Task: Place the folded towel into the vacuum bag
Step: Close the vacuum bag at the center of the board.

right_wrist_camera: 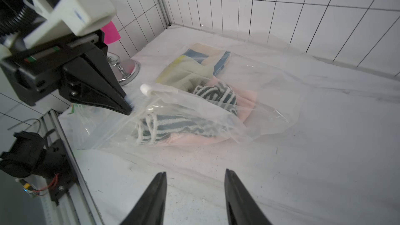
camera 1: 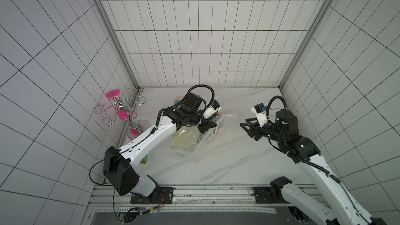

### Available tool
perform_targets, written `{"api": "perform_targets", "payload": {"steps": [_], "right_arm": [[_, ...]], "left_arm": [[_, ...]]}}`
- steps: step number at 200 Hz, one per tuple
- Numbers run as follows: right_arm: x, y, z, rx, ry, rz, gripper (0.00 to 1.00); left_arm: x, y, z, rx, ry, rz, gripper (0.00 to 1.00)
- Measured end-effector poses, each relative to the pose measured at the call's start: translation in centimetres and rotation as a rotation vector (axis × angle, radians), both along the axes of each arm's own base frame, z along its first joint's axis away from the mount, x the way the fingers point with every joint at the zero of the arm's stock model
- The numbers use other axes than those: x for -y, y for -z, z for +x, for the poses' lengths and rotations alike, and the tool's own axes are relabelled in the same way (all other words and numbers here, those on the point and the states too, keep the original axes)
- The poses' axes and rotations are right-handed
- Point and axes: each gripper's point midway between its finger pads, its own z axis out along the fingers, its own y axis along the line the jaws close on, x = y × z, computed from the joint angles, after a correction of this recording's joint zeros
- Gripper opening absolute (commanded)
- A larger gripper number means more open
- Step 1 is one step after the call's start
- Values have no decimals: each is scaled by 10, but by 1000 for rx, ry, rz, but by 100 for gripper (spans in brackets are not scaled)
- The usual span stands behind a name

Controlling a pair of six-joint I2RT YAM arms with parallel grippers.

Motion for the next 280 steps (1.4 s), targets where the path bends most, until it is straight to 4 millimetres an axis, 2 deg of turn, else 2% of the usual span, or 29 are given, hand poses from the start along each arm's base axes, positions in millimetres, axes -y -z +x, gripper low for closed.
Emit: {"api": "perform_targets", "payload": {"steps": [16,31,44,70,106,138,164,208,245,263,280], "right_arm": [[-5,18,11,3,-49,-96,30],[-11,34,16,-4,-97,-179,35],[-17,37,15,17,-141,-222,41],[-27,23,12,107,-217,-261,44],[-37,1,25,191,-273,-299,45],[-45,-2,29,195,-337,-323,44],[-47,-4,27,199,-379,-344,39],[-49,-17,27,229,-421,-371,41],[-49,-14,35,229,-430,-410,42],[-49,-11,39,220,-435,-421,38],[-51,-8,41,214,-448,-424,20]], "left_arm": [[-3,-1,0,-7,2,3,0],[-5,-1,0,-11,2,4,0],[-7,-1,0,-16,2,8,0],[-7,0,-1,-17,5,11,0],[-7,1,-1,-16,3,14,0],[-8,0,-1,-14,2,14,0],[-8,-2,-1,-8,0,11,0],[-10,-6,-3,2,-2,5,0],[-11,-5,-4,0,-5,6,0],[-12,-5,-5,0,-5,6,0],[-12,-5,-5,-1,-7,6,0]]}}
